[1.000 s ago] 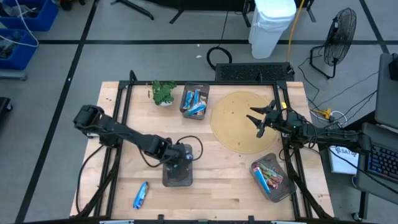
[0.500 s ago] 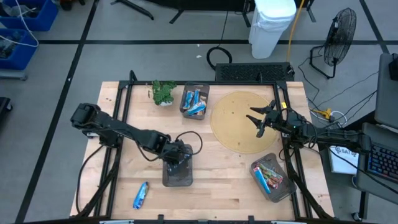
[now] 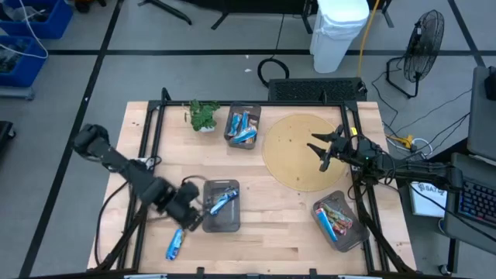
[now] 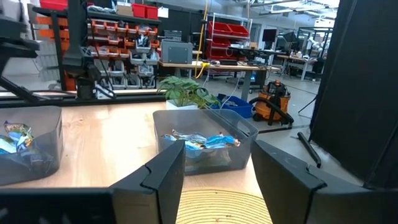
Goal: Pick and place Granola Bars by type
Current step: Put the blue granola bar into the bottom left black bin
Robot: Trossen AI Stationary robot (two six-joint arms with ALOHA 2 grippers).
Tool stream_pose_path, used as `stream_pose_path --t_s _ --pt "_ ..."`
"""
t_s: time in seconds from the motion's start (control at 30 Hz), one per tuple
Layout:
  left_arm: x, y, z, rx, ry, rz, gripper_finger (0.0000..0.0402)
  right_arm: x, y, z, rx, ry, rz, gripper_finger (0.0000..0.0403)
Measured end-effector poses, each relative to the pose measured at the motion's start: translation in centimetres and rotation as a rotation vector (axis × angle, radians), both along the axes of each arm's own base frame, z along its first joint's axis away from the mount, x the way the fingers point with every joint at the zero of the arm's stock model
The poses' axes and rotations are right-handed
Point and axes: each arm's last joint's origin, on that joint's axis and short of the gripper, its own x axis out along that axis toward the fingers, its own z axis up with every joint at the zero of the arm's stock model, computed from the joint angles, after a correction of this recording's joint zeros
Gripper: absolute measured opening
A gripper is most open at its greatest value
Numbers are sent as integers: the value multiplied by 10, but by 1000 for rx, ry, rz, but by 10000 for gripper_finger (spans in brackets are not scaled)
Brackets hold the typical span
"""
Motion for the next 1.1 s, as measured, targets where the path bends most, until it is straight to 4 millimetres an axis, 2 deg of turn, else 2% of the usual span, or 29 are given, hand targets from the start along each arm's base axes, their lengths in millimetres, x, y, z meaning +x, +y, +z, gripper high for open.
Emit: stream_pose_path --t_s 0.17,0.33,0.47,0.83,1.1 --pt "-13 -38 -17 18 6 112 172 0 0 0 0 1 0 178" --pt "-18 -62 -40 -14 116 230 173 0 0 0 0 1 0 180" --pt "-16 -70 -57 -28 238 332 172 0 0 0 0 1 0 177" --pt "-9 -80 -88 -31 398 511 172 0 0 0 0 1 0 178" --pt "-7 -85 -108 -8 493 490 172 0 0 0 0 1 0 180"
